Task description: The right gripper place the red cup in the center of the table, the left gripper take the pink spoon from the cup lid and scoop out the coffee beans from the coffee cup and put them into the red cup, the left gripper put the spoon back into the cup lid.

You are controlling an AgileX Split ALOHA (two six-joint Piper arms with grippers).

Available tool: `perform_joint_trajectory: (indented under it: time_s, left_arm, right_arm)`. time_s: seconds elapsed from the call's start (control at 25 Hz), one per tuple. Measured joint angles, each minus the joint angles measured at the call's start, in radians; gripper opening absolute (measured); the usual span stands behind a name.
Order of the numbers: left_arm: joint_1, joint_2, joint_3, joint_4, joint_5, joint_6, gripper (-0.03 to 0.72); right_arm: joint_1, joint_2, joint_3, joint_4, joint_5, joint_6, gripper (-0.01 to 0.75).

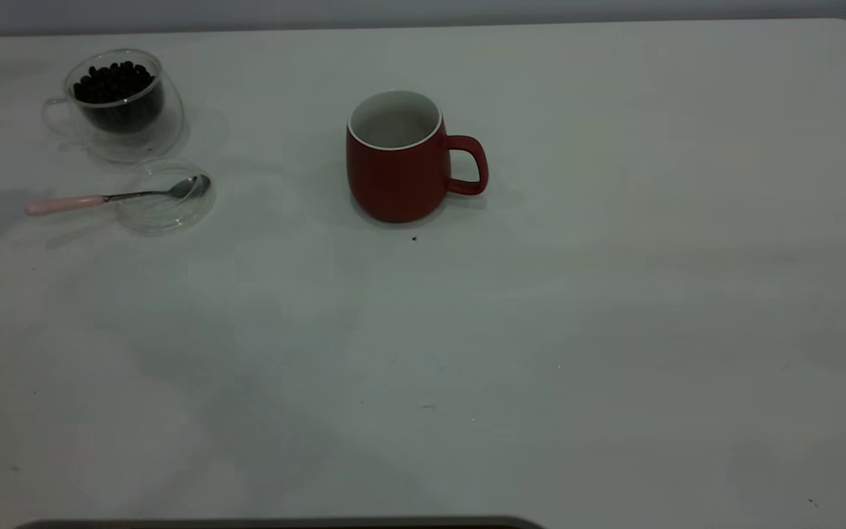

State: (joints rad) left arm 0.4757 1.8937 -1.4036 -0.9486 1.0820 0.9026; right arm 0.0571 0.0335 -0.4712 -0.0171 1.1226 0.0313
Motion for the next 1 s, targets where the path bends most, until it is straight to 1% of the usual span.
perform_joint_trajectory:
  time_s: [0.12, 0.2, 0.32, 0.4, 0.52, 0.72, 0.92, 1.0]
  left_arm:
    - [-0.071, -0.169, 0.001, 0.288, 0.001, -0.189, 0.434]
    - [-0.136, -0.276, 0.008, 0.491, 0.033, -0.325, 0.434]
    - [-0.233, -0.416, 0.048, 0.682, 0.063, -0.536, 0.434]
    - [-0.290, -0.501, 0.101, 0.756, 0.071, -0.605, 0.434]
    - [-0.322, -0.624, 0.203, 0.802, 0.082, -0.654, 0.434]
    - [-0.323, -0.828, 0.442, 0.811, 0.079, -0.679, 0.434]
    - [-0.323, -1.043, 0.714, 0.816, 0.036, -0.682, 0.434]
    - [-0.323, -1.124, 0.797, 0.817, 0.028, -0.683, 0.434]
  right_arm:
    - [0.000, 0.000, 0.000, 0.000, 0.000, 0.000, 0.534]
    - [0.000, 0.000, 0.000, 0.000, 0.000, 0.000, 0.534]
    - [0.000, 0.000, 0.000, 0.000, 0.000, 0.000, 0.534]
    - [0.000, 0.000, 0.000, 0.000, 0.000, 0.000, 0.534]
    - [0.000, 0.000, 0.000, 0.000, 0.000, 0.000, 0.534]
    - [0.000, 0.000, 0.000, 0.000, 0.000, 0.000, 0.534]
    - [0.000, 0.000, 0.000, 0.000, 0.000, 0.000, 0.534]
    - [0.000, 0.000, 0.000, 0.000, 0.000, 0.000, 0.534]
